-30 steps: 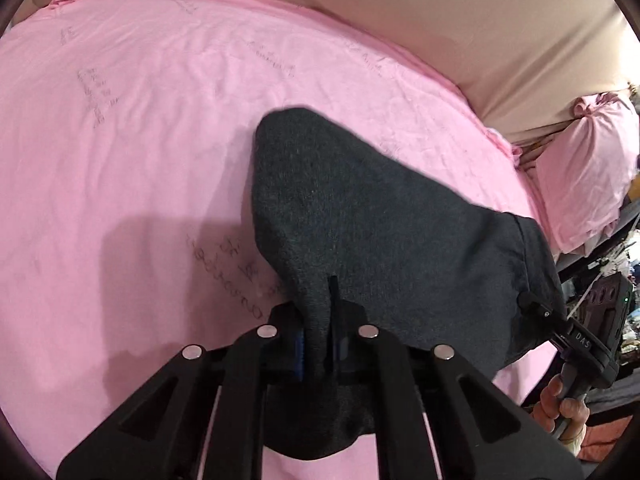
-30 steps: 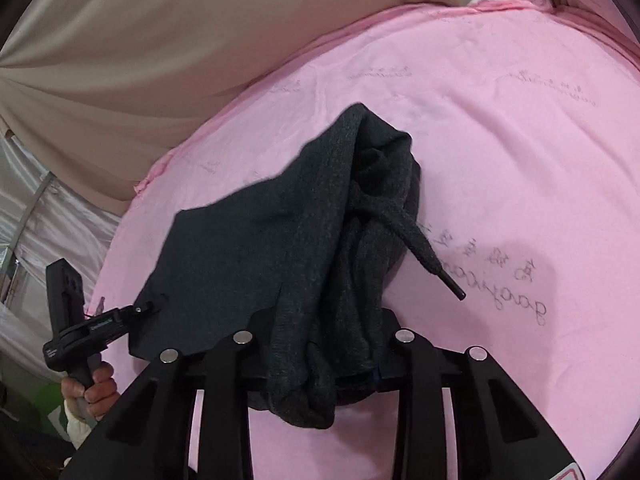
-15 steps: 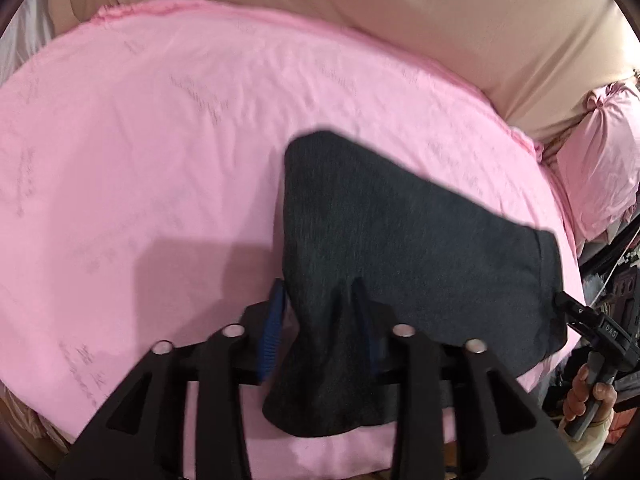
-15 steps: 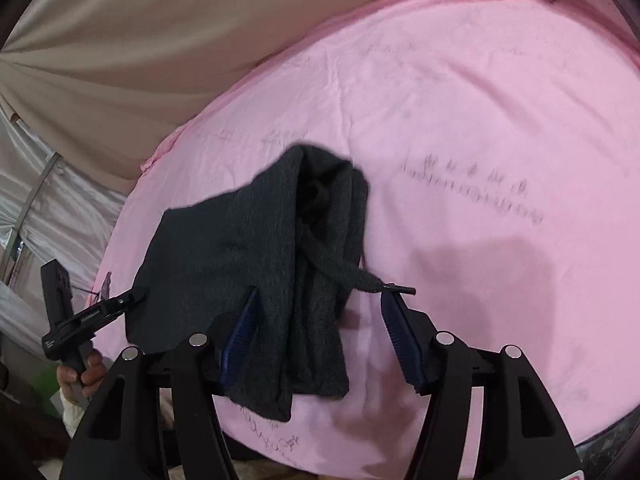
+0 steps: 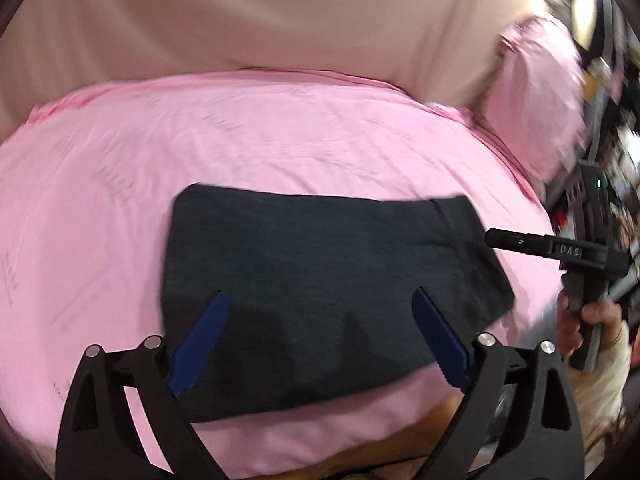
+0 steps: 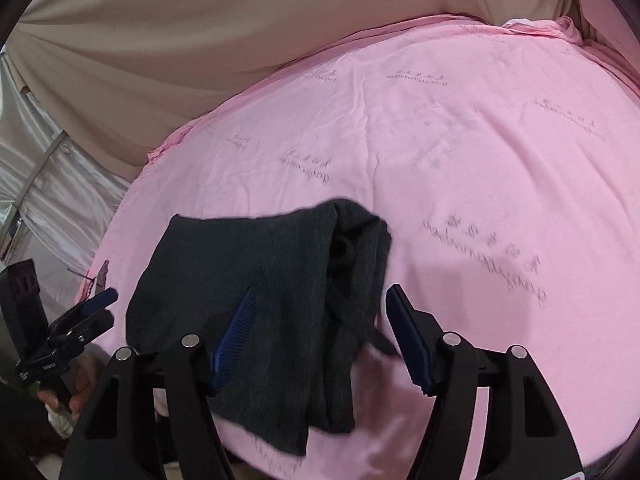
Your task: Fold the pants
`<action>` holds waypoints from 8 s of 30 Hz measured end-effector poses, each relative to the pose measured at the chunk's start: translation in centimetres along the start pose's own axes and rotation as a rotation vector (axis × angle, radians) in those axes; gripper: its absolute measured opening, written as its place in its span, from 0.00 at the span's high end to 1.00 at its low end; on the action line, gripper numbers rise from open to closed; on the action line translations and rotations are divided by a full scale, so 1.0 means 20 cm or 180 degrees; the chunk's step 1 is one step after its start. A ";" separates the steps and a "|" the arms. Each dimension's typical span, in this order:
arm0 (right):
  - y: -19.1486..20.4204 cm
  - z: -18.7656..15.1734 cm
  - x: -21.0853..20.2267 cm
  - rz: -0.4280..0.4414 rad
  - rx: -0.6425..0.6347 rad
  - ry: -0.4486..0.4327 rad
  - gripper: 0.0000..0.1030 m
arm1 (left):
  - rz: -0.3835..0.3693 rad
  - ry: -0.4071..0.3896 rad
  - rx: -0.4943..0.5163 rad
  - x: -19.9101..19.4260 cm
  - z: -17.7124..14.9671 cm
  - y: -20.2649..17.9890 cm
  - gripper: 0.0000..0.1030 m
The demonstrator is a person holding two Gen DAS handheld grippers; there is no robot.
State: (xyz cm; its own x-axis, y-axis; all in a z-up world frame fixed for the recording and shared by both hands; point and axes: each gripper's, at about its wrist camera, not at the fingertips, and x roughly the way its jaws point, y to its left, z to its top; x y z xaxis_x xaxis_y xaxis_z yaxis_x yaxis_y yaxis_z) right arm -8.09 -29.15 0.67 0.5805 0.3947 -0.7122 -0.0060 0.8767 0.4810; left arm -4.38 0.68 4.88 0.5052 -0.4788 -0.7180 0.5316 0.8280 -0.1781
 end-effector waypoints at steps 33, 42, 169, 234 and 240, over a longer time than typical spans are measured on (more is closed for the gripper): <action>0.12 0.07 0.05 -0.0045 -0.0544 -0.0060 0.61 | -0.0447 -0.0282 0.0704 0.06 0.44 -0.30 0.91; 0.16 0.06 0.33 -0.0416 -0.0705 0.0287 0.47 | -0.0365 -0.0198 0.0763 0.12 0.51 -0.35 0.91; 0.48 0.27 0.32 0.0209 -0.0481 -0.0196 0.81 | 0.1352 0.0101 -0.0486 0.17 -0.10 0.56 0.14; -0.04 -0.36 0.00 -0.0257 0.0167 -0.0218 0.75 | 0.1345 0.0386 -0.0439 0.27 -0.29 0.23 0.04; 0.03 -0.26 0.04 -0.0111 0.0083 -0.0212 0.37 | 0.1348 0.0380 -0.0421 0.25 -0.29 0.22 0.05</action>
State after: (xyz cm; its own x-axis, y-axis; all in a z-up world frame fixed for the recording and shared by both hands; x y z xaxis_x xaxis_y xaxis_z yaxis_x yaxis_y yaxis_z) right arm -11.86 -26.82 -2.27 0.6328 0.3440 -0.6937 0.0361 0.8818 0.4702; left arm -3.34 3.59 -3.43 0.5732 -0.0597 -0.8173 0.1999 0.9774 0.0688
